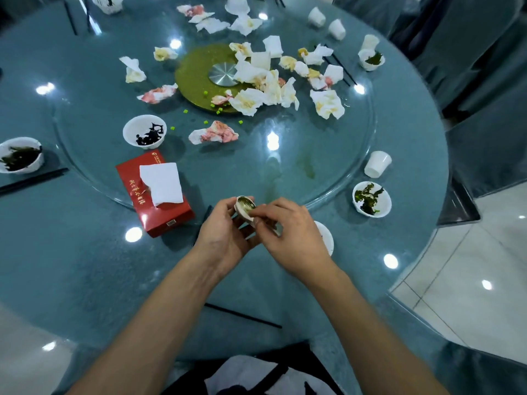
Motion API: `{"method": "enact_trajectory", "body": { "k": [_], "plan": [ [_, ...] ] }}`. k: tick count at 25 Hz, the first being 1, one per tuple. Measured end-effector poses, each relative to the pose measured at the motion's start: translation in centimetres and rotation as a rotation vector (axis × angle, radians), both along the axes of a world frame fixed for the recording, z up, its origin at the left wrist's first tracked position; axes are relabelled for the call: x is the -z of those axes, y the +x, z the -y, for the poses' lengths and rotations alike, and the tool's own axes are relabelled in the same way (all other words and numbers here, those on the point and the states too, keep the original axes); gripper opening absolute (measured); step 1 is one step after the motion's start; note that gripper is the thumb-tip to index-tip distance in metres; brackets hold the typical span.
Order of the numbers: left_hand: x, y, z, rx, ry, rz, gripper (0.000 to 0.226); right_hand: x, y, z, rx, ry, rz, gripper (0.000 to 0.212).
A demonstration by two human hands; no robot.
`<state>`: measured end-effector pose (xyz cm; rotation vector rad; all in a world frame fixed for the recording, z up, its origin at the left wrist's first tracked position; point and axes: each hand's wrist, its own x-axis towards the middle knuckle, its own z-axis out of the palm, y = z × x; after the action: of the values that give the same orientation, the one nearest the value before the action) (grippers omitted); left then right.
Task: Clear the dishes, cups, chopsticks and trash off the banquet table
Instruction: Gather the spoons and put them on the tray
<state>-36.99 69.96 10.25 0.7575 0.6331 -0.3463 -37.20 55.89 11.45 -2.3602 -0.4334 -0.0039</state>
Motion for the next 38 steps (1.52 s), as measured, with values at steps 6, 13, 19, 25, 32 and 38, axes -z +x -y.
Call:
{"method": "enact_trajectory", "body": {
  "k": [6, 13, 19, 25, 32, 38],
  "plan": [
    [-0.7, -1.9, 2.0, 0.117, -0.007, 0.022, 0.029, -0.4, -3.2, 1.9, 0.075, 0.048, -0.043, 0.020],
    [-1.3, -3.2, 4.1, 0.244, -0.023, 0.023, 0.027, -1.4, -5.9, 4.1, 0.230, 0.037, 0.033, 0.023],
    [-2.2, -5.9, 5.8, 0.288, -0.056, 0.061, 0.030, -1.8, -9.3, 7.6, 0.382, 0.032, 0.052, 0.021],
    [-2.4, -12.0, 9.0, 0.391, -0.055, 0.012, 0.038, -1.6, -17.3, 11.3, 0.562, 0.049, 0.078, 0.023],
    [-3.9, -18.9, 15.9, 0.609, -0.087, 0.036, 0.037, -2.8, -28.0, 16.7, 0.797, 0.057, 0.084, 0.022],
    [-5.1, -25.5, 22.0, 0.804, -0.102, 0.064, 0.038, -3.8, -37.2, 20.9, 0.998, 0.061, 0.113, 0.021]
  ]
}}
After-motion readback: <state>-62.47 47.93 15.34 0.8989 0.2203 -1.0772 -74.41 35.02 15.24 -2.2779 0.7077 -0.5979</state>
